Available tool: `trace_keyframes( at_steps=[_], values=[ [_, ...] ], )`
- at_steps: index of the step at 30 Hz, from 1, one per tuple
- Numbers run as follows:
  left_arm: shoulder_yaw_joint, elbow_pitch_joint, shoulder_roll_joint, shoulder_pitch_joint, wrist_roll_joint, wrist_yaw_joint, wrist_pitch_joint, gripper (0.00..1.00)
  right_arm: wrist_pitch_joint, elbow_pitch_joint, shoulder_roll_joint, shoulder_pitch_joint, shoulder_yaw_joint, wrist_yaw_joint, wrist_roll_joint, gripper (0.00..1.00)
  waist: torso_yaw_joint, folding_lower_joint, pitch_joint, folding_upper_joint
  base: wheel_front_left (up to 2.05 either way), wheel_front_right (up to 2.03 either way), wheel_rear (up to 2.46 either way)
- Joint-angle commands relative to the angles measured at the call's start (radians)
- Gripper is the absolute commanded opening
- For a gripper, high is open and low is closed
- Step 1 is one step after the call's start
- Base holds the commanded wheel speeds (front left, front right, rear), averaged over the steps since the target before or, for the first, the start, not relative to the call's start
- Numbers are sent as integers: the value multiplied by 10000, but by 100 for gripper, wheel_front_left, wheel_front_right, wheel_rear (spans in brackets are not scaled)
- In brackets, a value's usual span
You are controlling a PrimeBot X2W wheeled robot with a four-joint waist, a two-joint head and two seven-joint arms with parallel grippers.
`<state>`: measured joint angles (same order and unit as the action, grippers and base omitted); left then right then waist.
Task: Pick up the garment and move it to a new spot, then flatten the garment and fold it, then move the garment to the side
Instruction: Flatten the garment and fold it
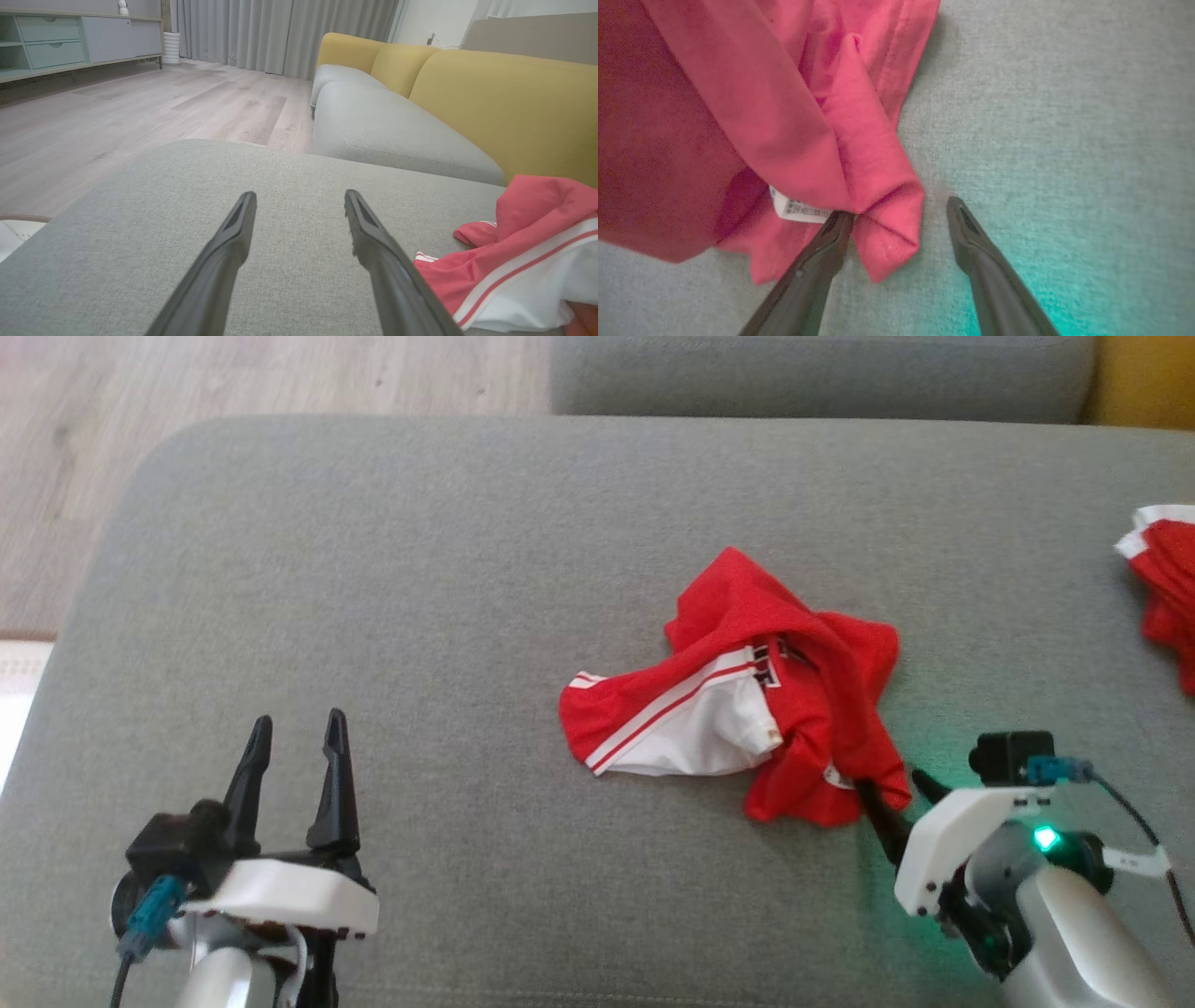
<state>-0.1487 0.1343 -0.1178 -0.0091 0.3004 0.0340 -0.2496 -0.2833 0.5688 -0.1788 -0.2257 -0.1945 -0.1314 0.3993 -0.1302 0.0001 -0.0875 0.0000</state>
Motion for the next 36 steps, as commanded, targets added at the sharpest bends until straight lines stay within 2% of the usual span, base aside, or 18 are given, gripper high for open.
trace_keyframes(
  at_steps=[1,2,3,4,10,15,22,28,32,33,35,36],
  values=[
    [383,-265,-20,-615,-124,-38,-122,100,-51,-58,28,-405,-273,7,70,100,-154,-1,-144,0,0,0,0],
    [397,-240,-5,-641,-143,-57,-122,100,-53,19,40,-445,-349,7,133,78,-179,-1,-162,0,0,0,0],
    [412,-212,7,-665,-160,-75,-122,100,-8,78,32,-485,-401,7,197,30,-195,-1,-174,0,0,0,0],
    [429,-180,18,-686,-176,-93,-122,100,86,110,9,-524,-459,7,233,0,-204,-1,-177,0,0,0,0],
    [537,-10,68,-635,-271,-157,-122,100,1143,-144,-254,-694,16,7,56,0,-96,-1,48,0,0,0,0],
    [640,22,118,-491,-307,-176,-122,100,1327,-1271,-689,-882,928,7,-365,0,150,-1,255,0,0,0,0],
    [547,-10,258,-594,-372,-292,-122,100,-134,-2844,-1621,-1136,1574,7,-553,0,234,-1,96,0,0,0,0],
    [460,13,344,-906,-422,-449,-122,100,-1541,-3711,-2241,-1958,2163,7,-677,0,-83,-1,-579,0,0,0,0],
    [294,45,420,-1314,-473,-593,-122,100,-2239,-3215,-2711,-3248,2352,7,-551,0,-516,-1,-1309,0,0,0,0],
    [185,95,460,-1591,-485,-692,-122,100,-2555,-2543,-3069,-4061,2397,7,-653,0,-814,-1,-1744,0,0,0,0],
    [58,146,512,-1858,-489,-765,-122,100,-2898,-1637,-3370,-4892,2503,7,-882,0,-1130,-1,-2144,0,0,0,0],
    [58,146,512,-1858,-489,-765,-122,100,-2898,-1637,-3370,-4892,2503,7,-882,0,-1130,-1,-2144,0,0,0,0]
  ],
)
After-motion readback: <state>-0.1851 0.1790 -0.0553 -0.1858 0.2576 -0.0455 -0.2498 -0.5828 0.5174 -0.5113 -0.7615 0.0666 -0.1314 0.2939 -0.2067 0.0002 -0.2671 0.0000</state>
